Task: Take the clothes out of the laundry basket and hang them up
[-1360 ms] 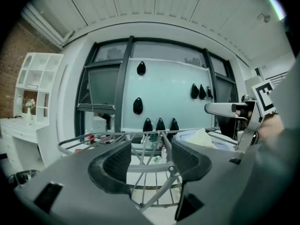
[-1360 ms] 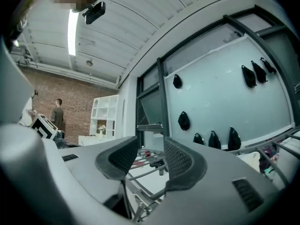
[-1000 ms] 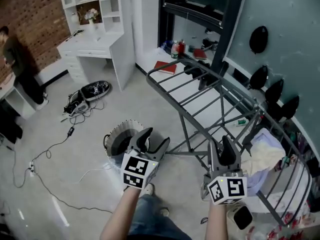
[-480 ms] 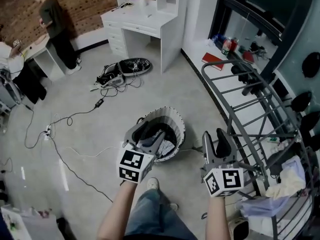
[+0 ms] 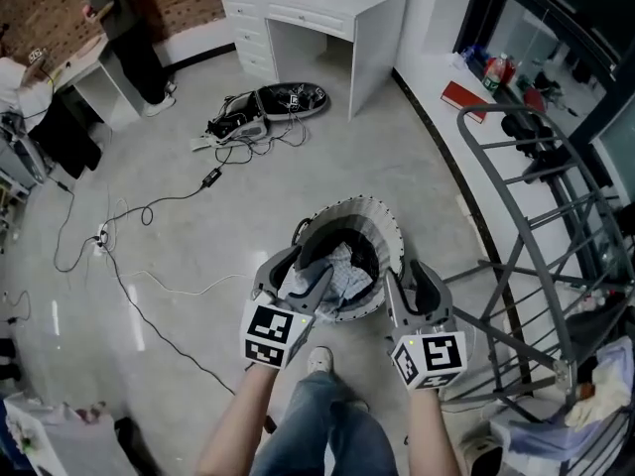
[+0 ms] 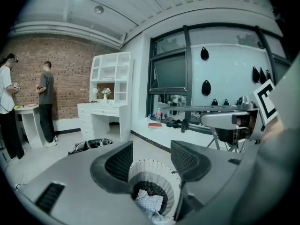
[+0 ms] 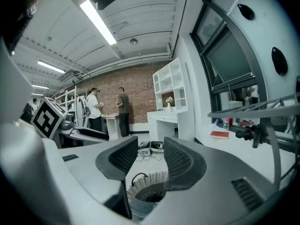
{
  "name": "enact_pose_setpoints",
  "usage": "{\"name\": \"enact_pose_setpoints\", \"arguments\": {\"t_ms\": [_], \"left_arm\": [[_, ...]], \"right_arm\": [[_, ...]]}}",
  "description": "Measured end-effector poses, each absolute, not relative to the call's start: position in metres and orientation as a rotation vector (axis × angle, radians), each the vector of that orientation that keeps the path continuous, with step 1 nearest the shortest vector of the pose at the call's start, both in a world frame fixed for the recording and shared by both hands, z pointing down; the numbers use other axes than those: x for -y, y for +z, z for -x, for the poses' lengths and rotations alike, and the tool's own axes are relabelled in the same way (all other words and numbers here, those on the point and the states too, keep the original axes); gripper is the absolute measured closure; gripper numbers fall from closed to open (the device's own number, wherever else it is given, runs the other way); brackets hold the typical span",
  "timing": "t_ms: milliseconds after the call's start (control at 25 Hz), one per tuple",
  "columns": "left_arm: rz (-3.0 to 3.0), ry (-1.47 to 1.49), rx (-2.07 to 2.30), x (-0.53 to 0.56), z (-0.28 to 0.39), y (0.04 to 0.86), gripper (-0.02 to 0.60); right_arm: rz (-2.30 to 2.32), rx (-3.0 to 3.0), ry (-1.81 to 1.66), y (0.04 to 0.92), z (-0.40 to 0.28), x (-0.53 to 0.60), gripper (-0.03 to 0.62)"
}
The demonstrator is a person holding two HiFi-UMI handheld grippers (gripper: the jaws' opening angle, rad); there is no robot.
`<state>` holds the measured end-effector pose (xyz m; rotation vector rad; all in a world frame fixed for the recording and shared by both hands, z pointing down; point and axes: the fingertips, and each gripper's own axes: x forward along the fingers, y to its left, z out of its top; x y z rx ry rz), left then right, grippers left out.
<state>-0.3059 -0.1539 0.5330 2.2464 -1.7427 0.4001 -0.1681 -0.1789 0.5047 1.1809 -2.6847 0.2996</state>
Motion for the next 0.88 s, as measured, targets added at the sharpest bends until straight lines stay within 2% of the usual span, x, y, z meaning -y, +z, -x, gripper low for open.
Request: {"name": "enact_pose_setpoints", "arguments": {"t_ms": [600,880], "left_arm": [[-2.008,0.412,1.737,0.144,0.345,0.805,0.327],[-1.955,0.418,1.722,0.137,0.347,0.875,0.330]], "right_arm": [[-0.838,2.561,0.443,0.790,0.254,0.153,0.422],[-0.641,2.470,0.458,0.881,0.273,0.115,0.422]]}}
